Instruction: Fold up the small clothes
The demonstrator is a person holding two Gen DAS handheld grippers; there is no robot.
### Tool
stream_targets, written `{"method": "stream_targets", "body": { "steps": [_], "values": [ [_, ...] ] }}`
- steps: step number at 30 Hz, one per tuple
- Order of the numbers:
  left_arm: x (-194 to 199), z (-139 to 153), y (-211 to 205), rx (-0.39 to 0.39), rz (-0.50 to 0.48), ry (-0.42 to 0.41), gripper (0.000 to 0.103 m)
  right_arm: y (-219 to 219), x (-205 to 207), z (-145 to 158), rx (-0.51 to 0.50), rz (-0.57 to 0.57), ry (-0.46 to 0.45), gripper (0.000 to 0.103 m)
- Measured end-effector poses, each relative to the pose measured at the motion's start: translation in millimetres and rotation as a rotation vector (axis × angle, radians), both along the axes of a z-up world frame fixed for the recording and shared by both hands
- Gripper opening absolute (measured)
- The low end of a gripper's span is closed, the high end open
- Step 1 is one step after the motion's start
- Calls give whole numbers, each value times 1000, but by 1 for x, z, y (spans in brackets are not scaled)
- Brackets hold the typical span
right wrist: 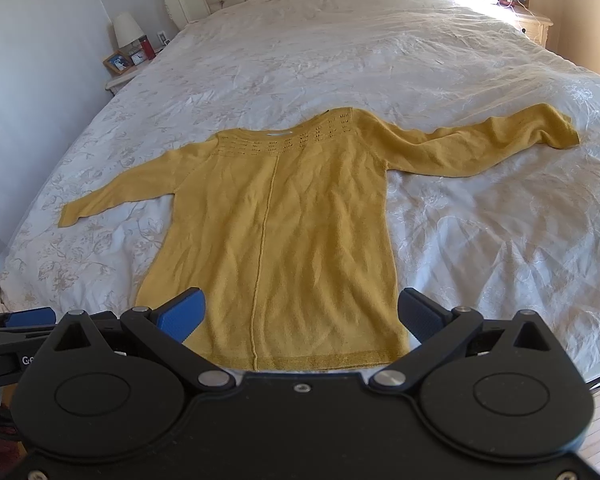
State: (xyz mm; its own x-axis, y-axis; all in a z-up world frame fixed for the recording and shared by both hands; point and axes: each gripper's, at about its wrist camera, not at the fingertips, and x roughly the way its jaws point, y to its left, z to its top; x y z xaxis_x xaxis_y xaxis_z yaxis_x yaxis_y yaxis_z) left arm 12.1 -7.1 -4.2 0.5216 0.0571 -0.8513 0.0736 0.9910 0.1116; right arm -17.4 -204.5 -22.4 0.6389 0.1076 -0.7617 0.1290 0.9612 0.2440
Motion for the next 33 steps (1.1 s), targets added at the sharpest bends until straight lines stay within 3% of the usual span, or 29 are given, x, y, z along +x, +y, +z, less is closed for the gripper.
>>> {"method": "stream_targets", "body": {
  "steps": [15,19,24,29,33],
  "values": [
    [37,-10,7,-66,30,31,74,-2,39,-14,76,-6,14,102],
    [67,-23,8,-51,2,63,67,-3,63,-20,75,-20,56,92],
    [107,-42,15,-16,-31,84,66,-4,95,-33,43,-33,110,88],
    [145,-67,28,27,-62,116,66,-11,118,-67,-26,-59,259,74],
    [171,-93,41,61,-96,124,66,-25,130,-88,-42,-85,239,67]
  ]
}}
